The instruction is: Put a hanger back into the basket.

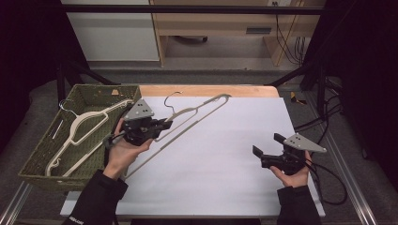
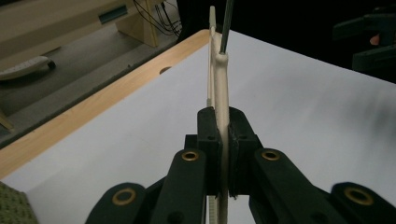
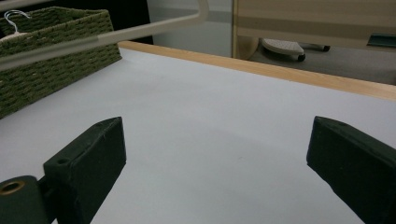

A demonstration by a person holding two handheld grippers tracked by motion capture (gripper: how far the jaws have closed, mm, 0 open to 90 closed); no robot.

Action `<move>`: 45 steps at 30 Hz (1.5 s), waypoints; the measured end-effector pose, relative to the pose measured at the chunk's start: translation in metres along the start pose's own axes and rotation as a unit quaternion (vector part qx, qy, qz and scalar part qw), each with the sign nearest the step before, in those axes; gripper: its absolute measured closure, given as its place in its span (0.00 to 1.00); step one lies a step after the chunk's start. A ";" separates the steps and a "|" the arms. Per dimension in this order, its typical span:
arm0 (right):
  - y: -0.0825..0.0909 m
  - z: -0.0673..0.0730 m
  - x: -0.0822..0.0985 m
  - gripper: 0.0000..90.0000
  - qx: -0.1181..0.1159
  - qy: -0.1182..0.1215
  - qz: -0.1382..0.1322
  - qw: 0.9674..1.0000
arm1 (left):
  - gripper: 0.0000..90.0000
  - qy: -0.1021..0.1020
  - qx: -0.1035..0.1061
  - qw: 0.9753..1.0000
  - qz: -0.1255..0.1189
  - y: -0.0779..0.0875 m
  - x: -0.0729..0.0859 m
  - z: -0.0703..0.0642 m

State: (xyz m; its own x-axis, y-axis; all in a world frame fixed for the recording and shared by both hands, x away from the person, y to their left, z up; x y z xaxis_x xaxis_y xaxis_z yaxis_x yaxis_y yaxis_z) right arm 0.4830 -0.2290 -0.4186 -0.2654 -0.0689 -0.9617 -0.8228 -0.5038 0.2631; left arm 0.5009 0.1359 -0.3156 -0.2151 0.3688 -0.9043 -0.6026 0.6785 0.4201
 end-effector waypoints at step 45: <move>0.003 0.003 0.002 0.05 -0.006 0.004 0.002 1.000 | 0.95 0.044 -0.073 0.996 -0.019 0.128 0.036 0.145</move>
State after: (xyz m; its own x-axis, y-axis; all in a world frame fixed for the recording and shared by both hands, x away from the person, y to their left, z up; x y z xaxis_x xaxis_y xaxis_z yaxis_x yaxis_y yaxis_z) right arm 0.4787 -0.2284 -0.4197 -0.2645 -0.0782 -0.9612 -0.8159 -0.5132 0.2662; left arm 0.5274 0.3278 -0.2834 -0.2531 0.2838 -0.9249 -0.7160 0.5879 0.3764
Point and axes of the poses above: each handheld gripper's, and its own axes: y roughly backward along the jaws, x roughly out of its underside, z roughly to its left, the point moved 6 cm from there along -y, roughly forward along the jaws, and after that the axes turned 4 degrees about -z, right-handed, at the moved point
